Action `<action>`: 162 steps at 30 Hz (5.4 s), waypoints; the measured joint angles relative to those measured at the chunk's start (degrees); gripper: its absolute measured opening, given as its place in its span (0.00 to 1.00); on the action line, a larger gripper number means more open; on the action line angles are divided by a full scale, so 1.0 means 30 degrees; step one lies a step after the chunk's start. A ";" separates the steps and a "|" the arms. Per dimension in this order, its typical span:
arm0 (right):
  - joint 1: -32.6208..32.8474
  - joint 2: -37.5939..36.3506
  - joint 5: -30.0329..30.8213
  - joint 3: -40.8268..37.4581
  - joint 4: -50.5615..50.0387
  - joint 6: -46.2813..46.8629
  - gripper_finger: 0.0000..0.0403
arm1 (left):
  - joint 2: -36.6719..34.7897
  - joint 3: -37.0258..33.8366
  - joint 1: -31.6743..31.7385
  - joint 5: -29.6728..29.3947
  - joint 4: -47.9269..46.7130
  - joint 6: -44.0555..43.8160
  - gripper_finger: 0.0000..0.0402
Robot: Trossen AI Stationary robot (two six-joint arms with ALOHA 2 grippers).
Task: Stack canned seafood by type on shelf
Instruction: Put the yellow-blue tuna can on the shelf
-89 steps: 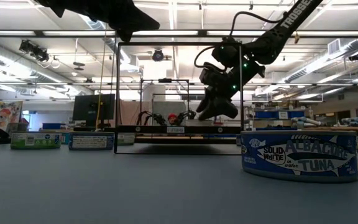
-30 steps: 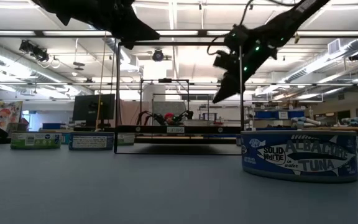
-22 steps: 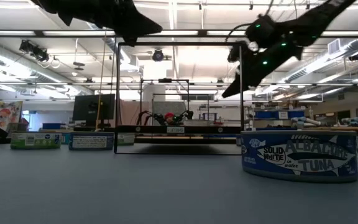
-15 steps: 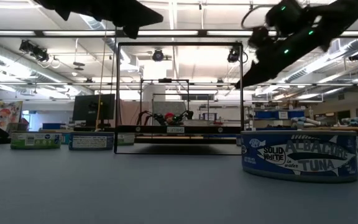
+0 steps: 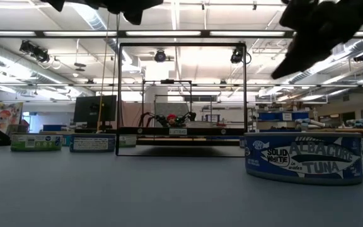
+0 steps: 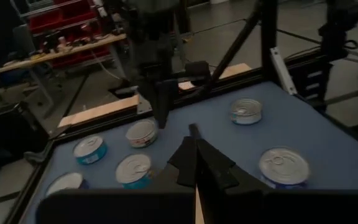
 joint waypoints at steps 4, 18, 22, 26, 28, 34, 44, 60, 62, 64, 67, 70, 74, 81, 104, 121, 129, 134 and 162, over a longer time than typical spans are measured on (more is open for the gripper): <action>0.3011 0.1425 -0.0007 0.1133 -0.2394 0.3795 0.00 | 0.0000 0.0000 -0.0800 -0.0493 -0.0238 0.0101 0.01; 0.9670 0.8036 -0.8157 0.5491 -1.1152 1.3301 0.00 | 0.0000 0.0000 -0.4114 -0.3049 -0.0252 0.0473 0.01; 1.0237 0.9121 -0.9259 0.5491 -1.1012 1.3714 0.00 | 0.0000 0.0000 -0.4636 -0.3679 -0.0429 0.0437 0.01; 1.0229 0.9711 -0.9566 0.5491 -1.0348 1.3572 0.00 | 0.0000 0.0000 -0.4879 -0.4104 -0.0447 0.0313 0.01; 1.0115 0.9852 -0.9491 0.5462 -0.9896 1.3356 0.00 | 0.0000 0.0000 -0.4954 -0.4285 -0.0456 0.0306 0.01; 0.9350 1.0858 -0.9214 0.5481 -0.9534 1.2265 0.00 | 0.0083 0.0000 -0.5000 -0.4562 -0.0515 0.0291 0.01; 0.7875 1.0309 -0.4438 0.5389 -0.9192 1.1534 0.00 | 0.0095 0.0000 -0.5007 -0.4767 -0.0625 0.0270 0.01; 0.6021 0.9405 -0.4818 0.5218 -1.0298 1.3777 0.25 | 0.0095 0.0000 -0.5003 -0.5065 -0.1351 -0.0265 0.01; 0.5783 0.9408 -0.5047 0.4917 -0.9787 1.3644 0.26 | 0.0095 0.0000 -0.5007 -0.5065 -0.1381 -0.0286 0.01; 0.5520 0.9408 -0.5099 0.4526 -0.9518 1.3563 0.25 | 0.0095 0.0000 -0.5007 -0.5058 -0.1395 -0.0342 0.01; 0.5129 0.9350 -0.5061 0.4092 -0.9498 1.3379 0.21 | 0.0095 0.0000 -0.5003 -0.5058 -0.1565 -0.0353 0.01; 0.4837 0.9328 -0.5141 0.3956 -0.9357 1.2630 0.17 | 0.0095 0.0000 -0.5007 -0.5050 -0.1593 -0.0579 0.01; 0.4486 0.9348 -0.5150 0.3897 -0.9196 1.1193 0.11 | 0.0095 0.0000 -0.5015 -0.5050 -0.1677 -0.0597 0.01; 0.3964 0.9437 -0.5556 0.3815 -0.8930 0.9671 0.02 | 0.0095 0.0000 -0.5024 -0.4912 -0.1729 -0.0619 0.01; 0.5139 0.6984 -0.3863 0.3856 -0.9543 1.2151 0.09 | 0.0095 0.0000 -0.5036 -0.4912 -0.2116 -0.0670 0.01; 0.2144 0.8475 -0.6069 0.3852 -0.8856 0.6990 0.17 | 0.0087 0.0000 -0.5036 -0.4569 -0.2669 -0.1129 0.01; 0.1547 0.8475 -0.7039 0.3852 -0.8699 0.4452 0.15 | 0.0087 0.0000 -0.5044 -0.3928 -0.2677 -0.1142 0.01; 0.1501 0.8475 -0.7224 0.3852 -0.8690 0.3763 0.27 | 0.0087 0.0000 -0.5042 -0.3906 -0.2677 -0.1158 0.01; 0.1494 0.8381 -0.8246 0.2635 -0.6872 0.2471 0.05 | 0.0087 0.0000 -0.5627 -0.3914 -0.2677 -0.1129 0.01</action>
